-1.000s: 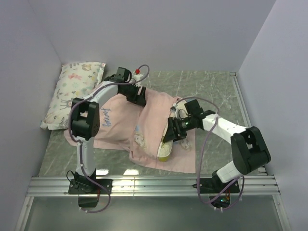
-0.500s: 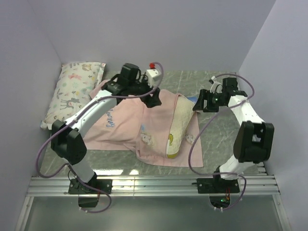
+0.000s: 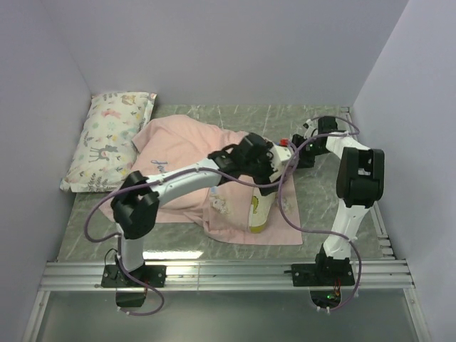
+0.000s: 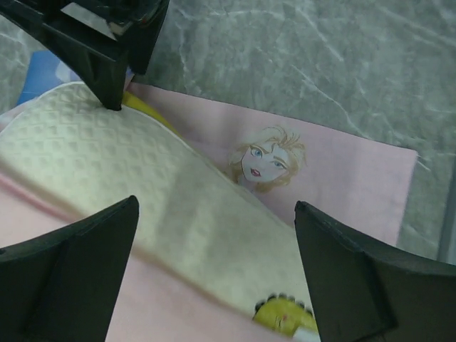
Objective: Put the pillow into the pillowcase
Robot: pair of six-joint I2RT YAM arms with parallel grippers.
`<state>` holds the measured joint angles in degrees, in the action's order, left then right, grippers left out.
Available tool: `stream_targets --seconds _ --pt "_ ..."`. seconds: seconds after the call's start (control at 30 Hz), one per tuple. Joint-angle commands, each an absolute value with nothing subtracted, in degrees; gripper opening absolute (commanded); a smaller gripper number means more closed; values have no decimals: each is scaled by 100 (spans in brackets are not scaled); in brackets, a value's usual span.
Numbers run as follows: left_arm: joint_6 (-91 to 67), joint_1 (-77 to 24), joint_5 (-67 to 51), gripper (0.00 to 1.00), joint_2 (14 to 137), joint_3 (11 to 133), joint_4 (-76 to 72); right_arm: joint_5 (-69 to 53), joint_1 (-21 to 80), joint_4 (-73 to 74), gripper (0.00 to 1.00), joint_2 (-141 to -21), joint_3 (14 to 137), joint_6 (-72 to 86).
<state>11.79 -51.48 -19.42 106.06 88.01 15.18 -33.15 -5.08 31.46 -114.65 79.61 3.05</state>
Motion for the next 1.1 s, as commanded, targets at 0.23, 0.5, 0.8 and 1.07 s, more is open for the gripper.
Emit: stream_targets --seconds 0.23,0.5,0.8,1.07 --pt "1062 -5669 1150 91 12243 9590 1336 -4227 -606 2926 0 -11576 7507 993" --pt "1186 -5073 -733 0 10708 7827 2188 -5009 -764 3945 7 -9907 6328 108" --pt "1731 -3729 -3575 0 8736 7056 3154 -3638 -835 3614 97 -8158 6162 -2134" --pt "1670 -3296 -4561 0 8982 7515 3551 -3453 237 2619 99 -7655 5344 -2918"
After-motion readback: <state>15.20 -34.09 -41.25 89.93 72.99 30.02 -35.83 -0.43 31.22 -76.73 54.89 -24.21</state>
